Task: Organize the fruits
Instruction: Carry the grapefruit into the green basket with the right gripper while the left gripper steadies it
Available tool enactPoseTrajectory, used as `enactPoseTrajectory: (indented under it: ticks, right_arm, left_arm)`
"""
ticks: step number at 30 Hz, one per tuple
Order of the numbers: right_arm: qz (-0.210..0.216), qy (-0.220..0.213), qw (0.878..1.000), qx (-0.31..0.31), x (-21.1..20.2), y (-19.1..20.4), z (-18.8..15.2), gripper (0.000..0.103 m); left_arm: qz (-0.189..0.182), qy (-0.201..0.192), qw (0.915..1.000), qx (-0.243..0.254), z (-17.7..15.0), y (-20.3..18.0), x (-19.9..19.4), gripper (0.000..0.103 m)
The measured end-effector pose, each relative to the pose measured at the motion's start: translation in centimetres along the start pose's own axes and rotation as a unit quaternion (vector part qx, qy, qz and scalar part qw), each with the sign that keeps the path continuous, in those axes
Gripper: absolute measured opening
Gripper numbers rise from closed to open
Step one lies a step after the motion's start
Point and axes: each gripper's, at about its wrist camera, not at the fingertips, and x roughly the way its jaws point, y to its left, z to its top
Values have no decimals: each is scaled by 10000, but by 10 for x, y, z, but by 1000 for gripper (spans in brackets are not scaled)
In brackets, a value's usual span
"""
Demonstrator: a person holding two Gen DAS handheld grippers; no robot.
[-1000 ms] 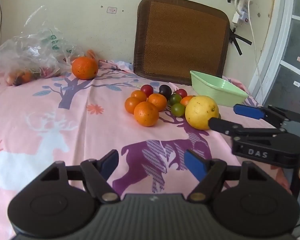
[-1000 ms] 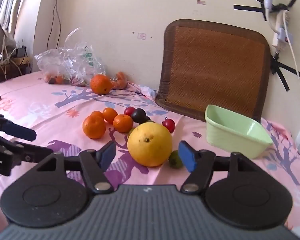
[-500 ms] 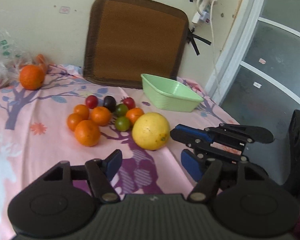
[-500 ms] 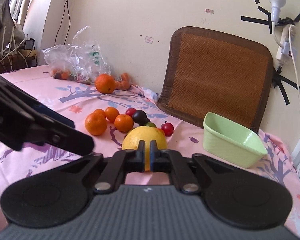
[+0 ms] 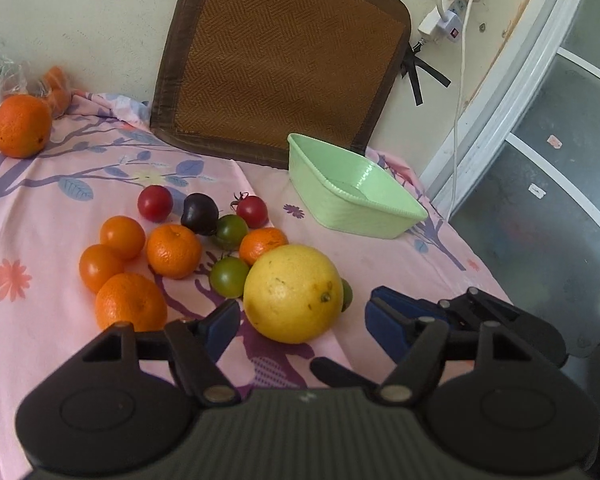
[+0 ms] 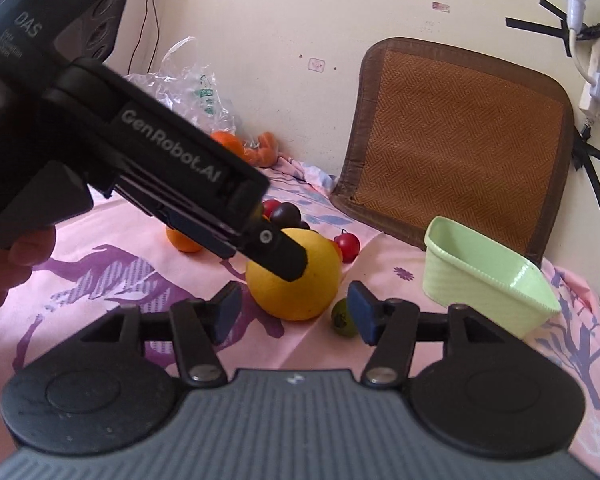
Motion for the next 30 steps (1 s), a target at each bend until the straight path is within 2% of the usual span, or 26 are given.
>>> enactPoseTrajectory:
  ticks: [4, 5, 6, 8, 10, 14, 17, 21, 24, 27, 30]
  right_arm:
    - [-55, 248, 9996, -115, 26, 0, 5, 63]
    - [6, 271, 9996, -102, 30, -1, 6, 64]
    - [19, 294, 9995, -103, 35, -3, 7, 66]
    - [-22, 266, 9995, -171, 37, -1, 6, 64]
    - [54, 88, 9999, 47, 26, -4, 5, 63]
    - [-722, -680, 9949, -170, -7, -12, 4, 63]
    - [-1372, -851, 9868, 106, -8, -50, 8, 63]
    - [-1851, -589, 9792, 585, 17, -108, 6, 63]
    - [-1914, -341, 9761, 967, 33, -137, 1, 63]
    - [-1981, -269, 9734, 1117, 40, -147, -4, 63]
    - [-1960, -160, 9733, 1182, 50, -145, -5, 63]
  left_arm:
    - [80, 116, 9999, -57, 5, -1, 17, 71]
    - [80, 153, 9998, -95, 4, 0, 21, 69]
    - [140, 145, 9997, -106, 2, 0, 24, 63]
    - [191, 88, 9997, -134, -1, -1, 23, 62]
    - [156, 19, 9992, -374, -1, -5, 12, 62]
    - [-120, -336, 9993, 89, 22, -42, 8, 63]
    - [-353, -412, 9969, 562, 53, -76, 44, 63]
    - [-655, -203, 9959, 584, 87, -92, 114, 63]
    - [-617, 31, 9978, 257, 95, -93, 159, 64]
    - [-638, 90, 9979, 101, 95, -91, 178, 64]
    - [-455, 171, 9987, 127, 96, -94, 190, 64]
